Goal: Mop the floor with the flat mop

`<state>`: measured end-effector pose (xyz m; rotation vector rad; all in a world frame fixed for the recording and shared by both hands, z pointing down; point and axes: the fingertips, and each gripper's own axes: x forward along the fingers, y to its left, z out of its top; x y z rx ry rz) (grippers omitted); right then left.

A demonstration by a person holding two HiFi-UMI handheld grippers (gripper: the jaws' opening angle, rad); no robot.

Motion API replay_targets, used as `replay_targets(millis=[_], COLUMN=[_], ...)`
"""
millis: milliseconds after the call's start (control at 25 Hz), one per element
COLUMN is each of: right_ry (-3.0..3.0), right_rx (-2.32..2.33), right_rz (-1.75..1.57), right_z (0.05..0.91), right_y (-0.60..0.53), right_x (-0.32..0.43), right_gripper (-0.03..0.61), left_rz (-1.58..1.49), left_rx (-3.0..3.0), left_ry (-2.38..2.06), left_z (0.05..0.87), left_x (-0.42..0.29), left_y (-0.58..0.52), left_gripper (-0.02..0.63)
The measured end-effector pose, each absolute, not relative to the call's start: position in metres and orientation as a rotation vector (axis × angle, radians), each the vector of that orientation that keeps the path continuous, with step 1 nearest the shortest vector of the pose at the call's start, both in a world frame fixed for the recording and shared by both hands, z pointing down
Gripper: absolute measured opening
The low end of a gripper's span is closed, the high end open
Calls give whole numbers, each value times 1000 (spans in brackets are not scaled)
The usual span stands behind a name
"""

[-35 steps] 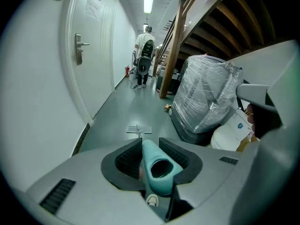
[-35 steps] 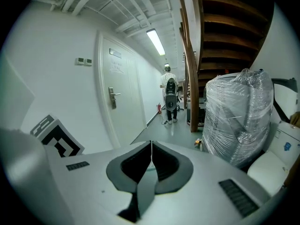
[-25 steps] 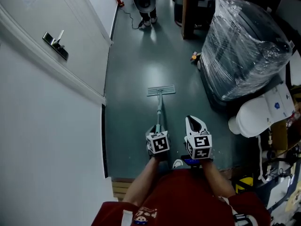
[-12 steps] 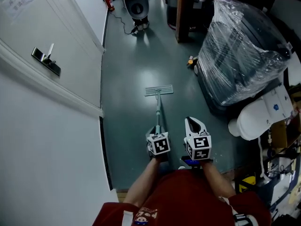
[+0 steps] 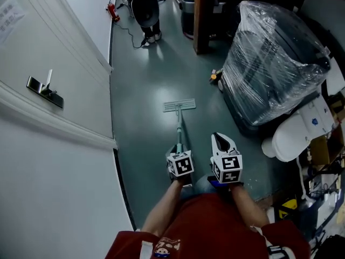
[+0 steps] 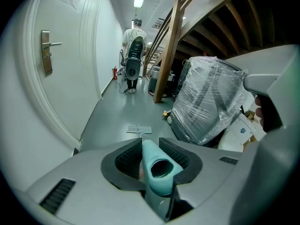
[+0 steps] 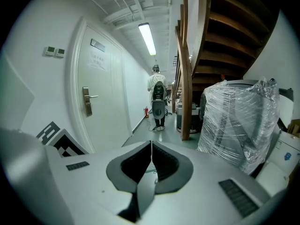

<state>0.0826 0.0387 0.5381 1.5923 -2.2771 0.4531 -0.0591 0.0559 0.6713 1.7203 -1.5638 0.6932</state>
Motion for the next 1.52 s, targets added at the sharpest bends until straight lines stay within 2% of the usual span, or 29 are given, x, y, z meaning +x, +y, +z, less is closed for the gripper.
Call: replay_targets(millis=[400,1120,1520], right_ry=[-2318,-2321,-2352], right_rx=[1541,1550,1489], right_rz=[457,502,486], right_z=[553,555,558], right_y=[-92,-272,-339], right_x=[94,189,183], right_gripper=[20,20,20], left_rz=[691,727,699], left_rx=[1726,1691,1657], left_ry=[-1582,-1628,-1640], left_z=[678,673,674], left_x=[-36,37,44], left_y=[-60,-245,-309], left_gripper=[127,127,127])
